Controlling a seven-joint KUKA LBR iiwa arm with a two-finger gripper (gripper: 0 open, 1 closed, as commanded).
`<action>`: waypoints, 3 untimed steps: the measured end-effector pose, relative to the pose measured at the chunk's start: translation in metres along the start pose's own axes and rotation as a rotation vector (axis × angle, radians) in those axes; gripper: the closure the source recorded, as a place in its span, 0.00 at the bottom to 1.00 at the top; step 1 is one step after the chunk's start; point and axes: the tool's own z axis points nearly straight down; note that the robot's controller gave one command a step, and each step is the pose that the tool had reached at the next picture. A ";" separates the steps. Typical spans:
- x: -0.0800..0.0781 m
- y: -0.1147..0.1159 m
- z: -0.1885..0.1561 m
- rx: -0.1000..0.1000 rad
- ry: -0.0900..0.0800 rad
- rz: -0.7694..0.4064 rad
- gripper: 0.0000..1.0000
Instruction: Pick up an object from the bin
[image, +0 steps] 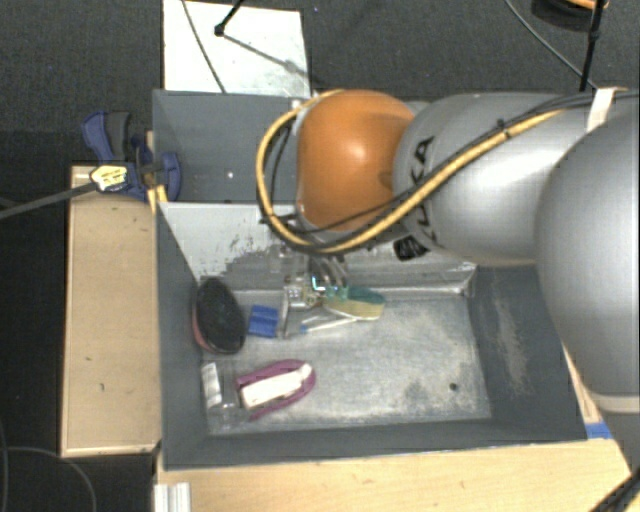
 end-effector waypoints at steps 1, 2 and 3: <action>0.011 0.011 0.113 0.000 -0.002 0.174 0.00; 0.009 0.011 0.109 -0.003 -0.008 0.178 1.00; 0.039 0.019 -0.033 -0.005 -0.013 0.153 1.00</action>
Offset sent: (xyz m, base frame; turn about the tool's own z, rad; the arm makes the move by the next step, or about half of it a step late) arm -0.0102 0.0103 -0.1101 0.1746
